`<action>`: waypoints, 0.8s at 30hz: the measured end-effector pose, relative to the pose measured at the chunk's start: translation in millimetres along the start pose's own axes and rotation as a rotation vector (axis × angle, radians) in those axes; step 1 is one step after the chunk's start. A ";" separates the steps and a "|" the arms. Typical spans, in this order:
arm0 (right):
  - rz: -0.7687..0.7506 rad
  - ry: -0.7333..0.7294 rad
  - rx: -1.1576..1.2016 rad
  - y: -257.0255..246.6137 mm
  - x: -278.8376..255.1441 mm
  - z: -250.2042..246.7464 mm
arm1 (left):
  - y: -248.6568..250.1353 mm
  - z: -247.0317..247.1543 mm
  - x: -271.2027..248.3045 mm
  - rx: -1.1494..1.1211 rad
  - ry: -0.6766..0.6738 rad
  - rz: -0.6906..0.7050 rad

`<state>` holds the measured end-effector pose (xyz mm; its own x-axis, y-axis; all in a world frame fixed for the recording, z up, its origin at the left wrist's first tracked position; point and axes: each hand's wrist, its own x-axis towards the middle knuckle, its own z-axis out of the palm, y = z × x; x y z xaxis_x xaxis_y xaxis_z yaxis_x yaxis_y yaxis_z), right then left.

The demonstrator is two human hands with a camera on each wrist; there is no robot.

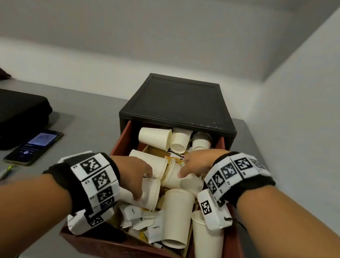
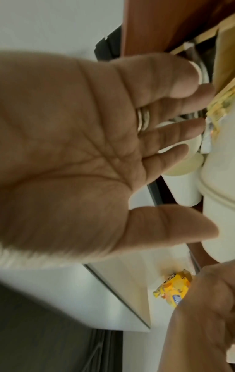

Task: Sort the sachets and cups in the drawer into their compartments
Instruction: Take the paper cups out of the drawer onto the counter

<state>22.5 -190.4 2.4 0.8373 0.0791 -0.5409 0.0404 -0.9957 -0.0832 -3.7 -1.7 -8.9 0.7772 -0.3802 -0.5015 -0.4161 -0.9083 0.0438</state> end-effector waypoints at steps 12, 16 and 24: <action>-0.011 0.083 -0.004 3.2 10.1 -6.5 | -0.1 -5.6 8.6 -0.053 -0.118 -0.039; 0.035 0.021 -0.099 -0.1 12.9 0.7 | -10.5 -35.5 -5.2 -0.307 0.059 0.002; 0.034 -0.009 -0.217 -6.9 46.0 7.0 | -12.2 -36.7 -23.4 -0.527 0.339 0.003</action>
<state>57.0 -179.5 -27.7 0.8355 0.0444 -0.5476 0.1292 -0.9846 0.1174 0.5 11.8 34.0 0.9189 -0.3387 -0.2024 -0.1970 -0.8384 0.5082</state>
